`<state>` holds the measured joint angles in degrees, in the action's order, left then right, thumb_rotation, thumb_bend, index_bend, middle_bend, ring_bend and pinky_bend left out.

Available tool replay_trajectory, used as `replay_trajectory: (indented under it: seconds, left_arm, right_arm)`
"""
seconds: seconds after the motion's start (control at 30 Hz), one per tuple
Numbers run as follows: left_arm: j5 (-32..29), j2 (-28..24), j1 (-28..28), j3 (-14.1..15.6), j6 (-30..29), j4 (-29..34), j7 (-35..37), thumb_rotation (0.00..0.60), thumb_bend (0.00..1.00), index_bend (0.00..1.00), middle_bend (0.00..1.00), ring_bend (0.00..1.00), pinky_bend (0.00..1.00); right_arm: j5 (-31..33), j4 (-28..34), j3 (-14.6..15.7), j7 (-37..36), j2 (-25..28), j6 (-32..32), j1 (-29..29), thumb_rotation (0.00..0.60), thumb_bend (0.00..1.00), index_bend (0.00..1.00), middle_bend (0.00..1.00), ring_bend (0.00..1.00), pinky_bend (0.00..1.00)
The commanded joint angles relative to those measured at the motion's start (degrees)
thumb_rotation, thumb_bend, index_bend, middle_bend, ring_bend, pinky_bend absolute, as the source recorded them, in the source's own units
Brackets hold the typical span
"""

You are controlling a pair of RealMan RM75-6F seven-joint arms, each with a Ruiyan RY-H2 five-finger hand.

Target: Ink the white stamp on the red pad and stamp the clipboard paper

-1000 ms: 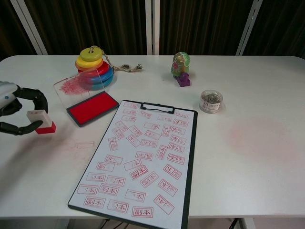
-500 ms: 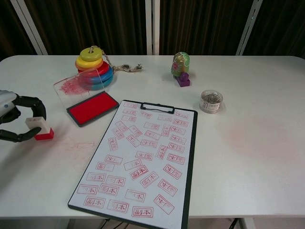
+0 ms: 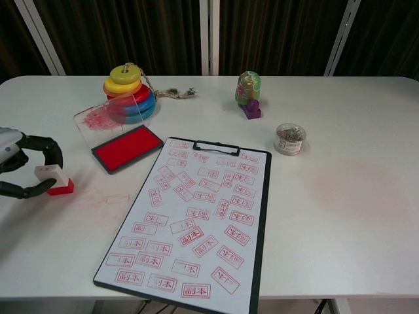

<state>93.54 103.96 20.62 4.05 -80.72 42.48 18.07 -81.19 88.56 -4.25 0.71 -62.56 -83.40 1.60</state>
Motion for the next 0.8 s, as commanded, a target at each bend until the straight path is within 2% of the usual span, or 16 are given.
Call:
replay_trajectory:
  seconds: [0.03, 0.6, 0.73, 0.8]
  left_arm:
    - [0.2, 0.1, 0.0, 0.0, 0.0, -0.3, 0.1, 0.6, 0.32, 0.54, 0.56, 1.0, 1.0]
    - [0.5, 0.0, -0.1, -0.2, -0.2, -0.4, 0.8, 0.6, 0.28, 0.39, 0.47, 1.0, 1.0]
    - [1.1, -1.0, -0.3, -0.2, -1.9, 1.1, 0.5, 0.6, 0.25, 0.31, 0.43, 1.0, 1.0]
    - [1.4, -2.3, -0.4, -0.5, -3.5, 3.4, 0.2, 0.6, 0.23, 0.31, 0.42, 1.0, 1.0]
  right_arm:
    - [0.0, 0.0, 0.0, 0.0, 0.0, 0.0, 0.0, 0.6, 0.25, 0.0, 0.0, 0.0, 0.0]
    - [0.2, -0.2, 0.0, 0.1, -0.1, 0.2, 0.1, 0.6, 0.24, 0.0, 0.0, 0.0, 0.0]
    - [0.2, -0.1, -0.2, -0.1, 0.0, -0.1, 0.0, 0.6, 0.25, 0.0, 0.0, 0.0, 0.0]
    - [0.3, -0.1, -0.3, -0.1, 0.2, -0.3, -0.1, 0.6, 0.25, 0.0, 0.0, 0.0, 0.0]
